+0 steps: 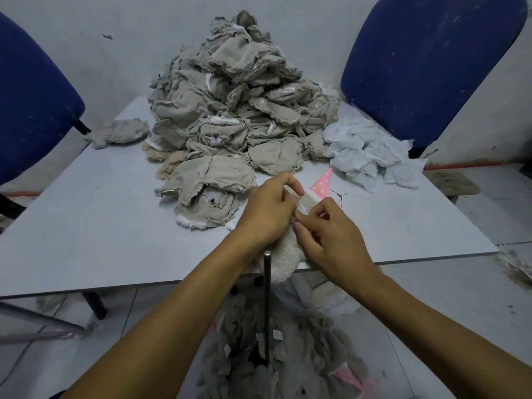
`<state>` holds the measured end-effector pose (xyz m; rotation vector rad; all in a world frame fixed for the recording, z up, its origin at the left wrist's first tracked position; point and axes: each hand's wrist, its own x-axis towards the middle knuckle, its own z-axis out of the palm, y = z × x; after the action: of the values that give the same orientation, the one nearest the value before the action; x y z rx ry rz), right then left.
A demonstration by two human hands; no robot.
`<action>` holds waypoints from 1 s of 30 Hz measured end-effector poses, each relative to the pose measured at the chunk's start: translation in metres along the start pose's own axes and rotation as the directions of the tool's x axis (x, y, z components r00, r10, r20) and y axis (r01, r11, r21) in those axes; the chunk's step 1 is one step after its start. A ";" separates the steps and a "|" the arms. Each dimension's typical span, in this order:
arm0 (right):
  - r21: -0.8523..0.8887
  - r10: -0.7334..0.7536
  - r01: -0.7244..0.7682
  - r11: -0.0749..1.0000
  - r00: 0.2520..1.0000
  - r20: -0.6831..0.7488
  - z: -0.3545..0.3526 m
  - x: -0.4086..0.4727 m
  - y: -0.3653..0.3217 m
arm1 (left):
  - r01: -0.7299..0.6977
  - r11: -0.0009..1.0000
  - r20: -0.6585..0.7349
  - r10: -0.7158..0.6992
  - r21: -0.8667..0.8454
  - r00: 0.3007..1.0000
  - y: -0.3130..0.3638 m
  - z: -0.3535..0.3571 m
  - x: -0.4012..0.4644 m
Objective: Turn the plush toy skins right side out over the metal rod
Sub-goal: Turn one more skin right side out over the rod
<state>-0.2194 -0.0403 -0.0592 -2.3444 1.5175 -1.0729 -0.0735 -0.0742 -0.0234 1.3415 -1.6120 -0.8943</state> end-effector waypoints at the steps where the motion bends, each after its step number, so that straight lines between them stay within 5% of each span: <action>1: 0.014 0.014 -0.014 1.000 1.000 -0.013 0.000 0.001 0.000 | -0.007 1.000 -0.002 0.007 -0.002 1.000 0.001 0.000 0.000; 5: 0.239 0.177 -0.159 0.958 0.983 -0.056 -0.003 0.007 0.000 | 0.007 0.999 -0.091 -0.011 -0.038 0.996 -0.001 0.001 0.003; 14: 0.157 0.099 -0.109 0.982 0.993 0.069 -0.005 0.006 0.005 | 0.006 1.000 -0.032 -0.006 0.025 0.999 -0.002 0.003 0.003; 20: 0.202 0.216 -0.188 0.961 0.968 -0.127 0.001 0.014 -0.002 | 0.003 1.000 0.006 -0.003 -0.001 1.000 -0.002 -0.002 0.001; 25: 0.062 0.060 -0.051 0.997 0.986 -0.157 0.004 0.006 -0.002 | 0.074 0.994 -0.015 -0.075 -0.076 0.997 -0.002 -0.002 0.001; 30: -0.054 -0.045 0.042 0.998 0.998 -0.038 0.003 0.001 -0.002 | 0.039 0.999 0.003 -0.039 0.009 0.999 0.002 -0.009 -0.001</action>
<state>-0.2157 -0.0409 -0.0601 -2.4166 1.5340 -1.1074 -0.0660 -0.0731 -0.0184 1.3827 -1.5982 -0.9139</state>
